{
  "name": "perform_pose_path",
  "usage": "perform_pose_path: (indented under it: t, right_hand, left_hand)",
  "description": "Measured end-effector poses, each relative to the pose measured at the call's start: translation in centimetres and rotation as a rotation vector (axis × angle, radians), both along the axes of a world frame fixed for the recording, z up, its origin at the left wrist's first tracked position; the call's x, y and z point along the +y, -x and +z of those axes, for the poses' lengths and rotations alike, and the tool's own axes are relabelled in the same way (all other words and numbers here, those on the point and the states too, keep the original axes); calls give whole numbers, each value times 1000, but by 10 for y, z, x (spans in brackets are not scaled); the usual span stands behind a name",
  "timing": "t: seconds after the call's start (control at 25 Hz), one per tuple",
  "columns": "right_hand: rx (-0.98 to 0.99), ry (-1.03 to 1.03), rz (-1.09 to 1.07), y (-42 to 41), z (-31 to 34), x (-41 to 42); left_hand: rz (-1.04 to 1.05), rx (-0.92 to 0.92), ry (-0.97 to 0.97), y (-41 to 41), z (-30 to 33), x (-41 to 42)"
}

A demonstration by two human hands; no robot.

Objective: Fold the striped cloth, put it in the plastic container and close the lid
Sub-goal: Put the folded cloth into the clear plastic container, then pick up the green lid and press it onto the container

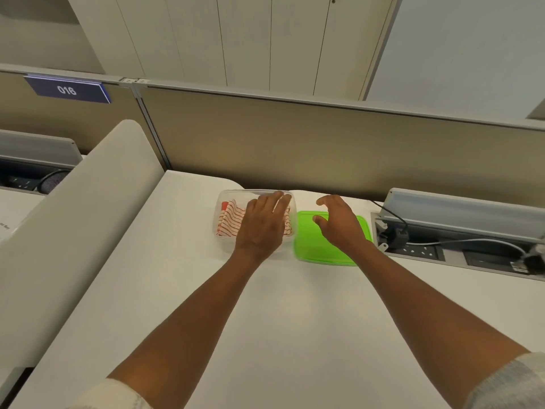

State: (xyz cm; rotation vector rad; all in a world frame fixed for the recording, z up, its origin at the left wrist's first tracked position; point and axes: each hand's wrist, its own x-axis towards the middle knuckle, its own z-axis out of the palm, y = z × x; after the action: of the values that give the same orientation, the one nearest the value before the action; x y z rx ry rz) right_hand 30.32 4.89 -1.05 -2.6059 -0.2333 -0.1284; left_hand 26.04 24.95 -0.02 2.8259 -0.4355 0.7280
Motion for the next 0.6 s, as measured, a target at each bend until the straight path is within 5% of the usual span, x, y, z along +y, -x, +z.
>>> perform_pose_path:
  t: [0.16, 0.32, 0.6]
  right_hand:
    - [84, 104, -79, 16, -10, -54]
    - [250, 221, -115, 34, -26, -104]
    - [368, 110, -118, 50, -52, -147]
  left_hand:
    - [-298, 111, -60, 20, -27, -48]
    - [-247, 422, -147, 30, -54, -77]
    - [-148, 408, -269, 28, -65, -93]
